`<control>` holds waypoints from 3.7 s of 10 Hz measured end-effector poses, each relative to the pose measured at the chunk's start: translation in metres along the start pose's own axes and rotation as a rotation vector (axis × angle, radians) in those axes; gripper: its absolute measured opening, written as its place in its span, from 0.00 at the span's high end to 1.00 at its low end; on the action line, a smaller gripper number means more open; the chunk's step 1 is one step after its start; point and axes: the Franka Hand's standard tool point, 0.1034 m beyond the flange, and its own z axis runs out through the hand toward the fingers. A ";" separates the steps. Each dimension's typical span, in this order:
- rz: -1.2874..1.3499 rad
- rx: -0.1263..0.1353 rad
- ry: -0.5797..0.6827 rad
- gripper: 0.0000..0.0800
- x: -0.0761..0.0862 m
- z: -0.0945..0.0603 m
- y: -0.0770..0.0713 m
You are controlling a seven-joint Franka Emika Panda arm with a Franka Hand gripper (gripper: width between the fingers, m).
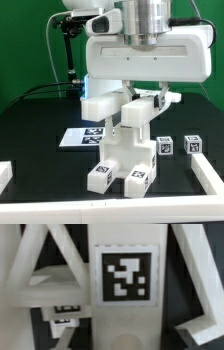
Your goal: Assemble chair
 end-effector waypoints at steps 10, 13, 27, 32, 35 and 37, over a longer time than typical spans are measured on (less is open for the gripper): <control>-0.017 0.035 -0.080 0.64 -0.004 0.005 0.012; -0.125 0.021 -0.071 0.64 -0.002 0.005 0.013; -0.088 0.046 -0.046 0.64 -0.005 0.004 0.009; -0.072 0.043 -0.051 0.64 -0.007 0.006 0.013; -0.067 0.035 -0.027 0.64 -0.005 0.021 0.007; -0.067 0.028 -0.033 0.64 -0.005 0.027 0.008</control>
Offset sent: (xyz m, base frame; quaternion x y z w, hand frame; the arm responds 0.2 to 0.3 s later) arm -0.0141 -0.0042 -0.0082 0.0094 -0.0617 0.0124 0.9980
